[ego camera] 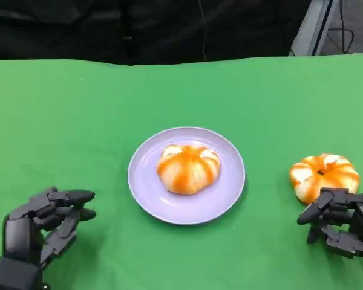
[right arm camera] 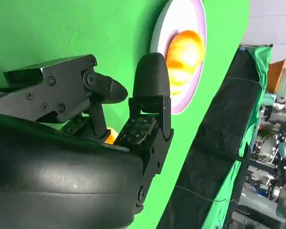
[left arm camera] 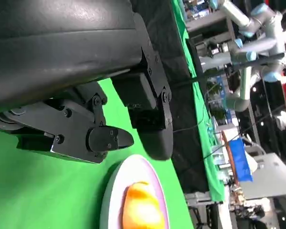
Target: Grasp the bread from the table and place it into the plate.
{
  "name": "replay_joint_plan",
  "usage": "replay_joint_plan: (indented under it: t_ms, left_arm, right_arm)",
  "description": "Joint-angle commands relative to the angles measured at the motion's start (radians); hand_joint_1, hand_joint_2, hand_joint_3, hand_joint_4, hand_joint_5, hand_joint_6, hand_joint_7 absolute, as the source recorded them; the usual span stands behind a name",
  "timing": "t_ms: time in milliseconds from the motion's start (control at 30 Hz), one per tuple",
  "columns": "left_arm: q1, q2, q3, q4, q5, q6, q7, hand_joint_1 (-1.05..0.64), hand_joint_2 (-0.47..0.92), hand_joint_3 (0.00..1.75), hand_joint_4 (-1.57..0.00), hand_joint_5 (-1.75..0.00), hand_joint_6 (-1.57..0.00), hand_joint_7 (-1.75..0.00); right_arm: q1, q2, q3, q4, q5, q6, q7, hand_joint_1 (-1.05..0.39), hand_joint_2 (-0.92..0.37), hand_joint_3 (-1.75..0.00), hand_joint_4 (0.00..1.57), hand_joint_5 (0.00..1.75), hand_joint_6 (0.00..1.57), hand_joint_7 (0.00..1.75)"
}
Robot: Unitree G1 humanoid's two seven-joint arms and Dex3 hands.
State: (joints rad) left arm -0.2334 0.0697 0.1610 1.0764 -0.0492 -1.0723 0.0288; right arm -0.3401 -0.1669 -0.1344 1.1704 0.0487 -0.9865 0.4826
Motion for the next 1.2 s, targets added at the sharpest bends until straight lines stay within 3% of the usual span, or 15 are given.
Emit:
replay_joint_plan:
  t_ms: [33,100,400,1200]
  left_arm:
    - [-0.003,0.006,0.012,0.001,-0.005,0.012,-0.007,-0.04,0.92,0.41,-0.87,-1.34,-0.93,-1.07]
    - [0.000,0.008,0.010,0.000,0.007,0.015,0.005,-0.07,0.92,0.40,-0.84,-1.44,-0.89,-1.17]
    - [0.004,0.006,0.015,0.001,0.008,0.019,0.001,-0.08,0.92,0.43,-0.80,-1.52,-0.83,-1.27]
    - [0.030,-0.014,0.024,-0.035,-0.009,0.031,-0.029,-0.09,0.92,0.41,-0.79,-1.47,-0.83,-1.22]
  right_arm:
    - [-0.009,-0.022,-0.010,0.005,0.013,-0.003,0.004,0.07,-0.82,-0.65,0.89,1.39,0.93,1.00]
    - [-0.008,-0.020,-0.012,0.004,0.018,0.001,0.009,0.07,-0.82,-0.65,0.89,1.39,0.94,1.00]
    - [-0.006,-0.022,-0.010,0.003,0.010,0.000,0.001,0.08,-0.82,-0.66,0.89,1.39,0.93,0.99]
    - [-0.003,-0.024,-0.017,0.000,0.022,0.005,0.014,0.08,-0.80,-0.68,0.88,1.39,0.94,0.98]
